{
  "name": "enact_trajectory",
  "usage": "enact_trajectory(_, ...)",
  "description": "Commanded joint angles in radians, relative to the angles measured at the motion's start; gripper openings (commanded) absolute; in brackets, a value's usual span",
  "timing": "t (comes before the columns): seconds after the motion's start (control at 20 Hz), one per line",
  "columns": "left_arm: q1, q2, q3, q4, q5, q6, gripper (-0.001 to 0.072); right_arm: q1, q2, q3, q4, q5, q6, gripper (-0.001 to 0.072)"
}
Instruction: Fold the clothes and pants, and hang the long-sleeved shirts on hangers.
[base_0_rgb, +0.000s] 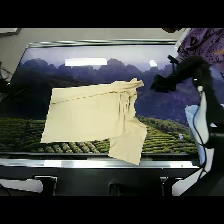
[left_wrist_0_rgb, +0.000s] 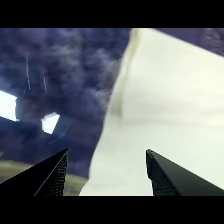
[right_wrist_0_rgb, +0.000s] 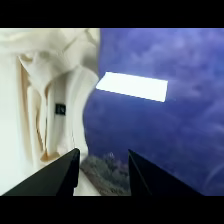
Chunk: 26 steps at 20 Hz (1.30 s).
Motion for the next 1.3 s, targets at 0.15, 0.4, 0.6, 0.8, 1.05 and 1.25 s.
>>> enact_trajectory(0.15,0.237,0.357,-0.441,-0.081,0.015,0.002,0.0547,-0.125,0.366,-0.694,0.057,0.045,-0.189,0.0381)
enact_trajectory(0.4,0.254,0.428,-0.584,-0.081,0.023,0.003,0.0545,-0.078,0.465,-1.012,0.098,0.22,-0.269,0.0434)
enact_trajectory(0.6,0.254,0.427,-0.585,-0.081,0.024,0.003,0.0545,0.015,0.46,-1.047,0.112,0.298,-0.302,0.0434)
enact_trajectory(0.8,0.255,0.427,-0.585,-0.081,0.021,0.002,0.0545,0.108,0.443,-1.047,0.115,0.437,-0.289,0.0404)
enact_trajectory(1.05,0.291,0.427,-0.628,-0.078,-0.027,0.083,0.0546,0.113,0.432,-1.044,0.095,0.497,-0.289,0.0029)
enact_trajectory(1.25,0.356,0.425,-0.793,-0.161,-0.001,0.232,0.0546,0.113,0.432,-1.044,0.098,0.435,-0.285,0.0031)
